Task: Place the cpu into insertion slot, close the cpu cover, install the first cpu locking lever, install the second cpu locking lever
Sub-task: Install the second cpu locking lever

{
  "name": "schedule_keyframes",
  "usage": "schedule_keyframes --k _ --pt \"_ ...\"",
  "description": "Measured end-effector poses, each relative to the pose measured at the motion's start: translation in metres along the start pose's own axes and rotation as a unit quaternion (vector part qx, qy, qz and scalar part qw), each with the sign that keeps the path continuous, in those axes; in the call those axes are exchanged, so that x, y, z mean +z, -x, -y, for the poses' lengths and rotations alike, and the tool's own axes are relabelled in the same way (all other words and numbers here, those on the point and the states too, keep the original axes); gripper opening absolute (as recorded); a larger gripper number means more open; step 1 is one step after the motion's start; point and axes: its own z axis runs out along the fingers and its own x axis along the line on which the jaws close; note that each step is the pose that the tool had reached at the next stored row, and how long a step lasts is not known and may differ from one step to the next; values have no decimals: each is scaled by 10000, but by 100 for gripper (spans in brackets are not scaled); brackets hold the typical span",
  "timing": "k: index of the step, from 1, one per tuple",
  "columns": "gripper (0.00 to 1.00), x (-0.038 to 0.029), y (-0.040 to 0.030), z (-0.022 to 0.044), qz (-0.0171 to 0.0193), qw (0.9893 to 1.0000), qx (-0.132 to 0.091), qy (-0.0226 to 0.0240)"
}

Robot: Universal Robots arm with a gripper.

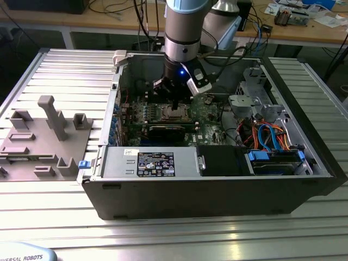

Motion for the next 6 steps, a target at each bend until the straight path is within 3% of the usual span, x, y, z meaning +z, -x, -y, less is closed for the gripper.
schedule_keyframes --k 6 --pt "11 -9 0 -1 0 10000 0 0"
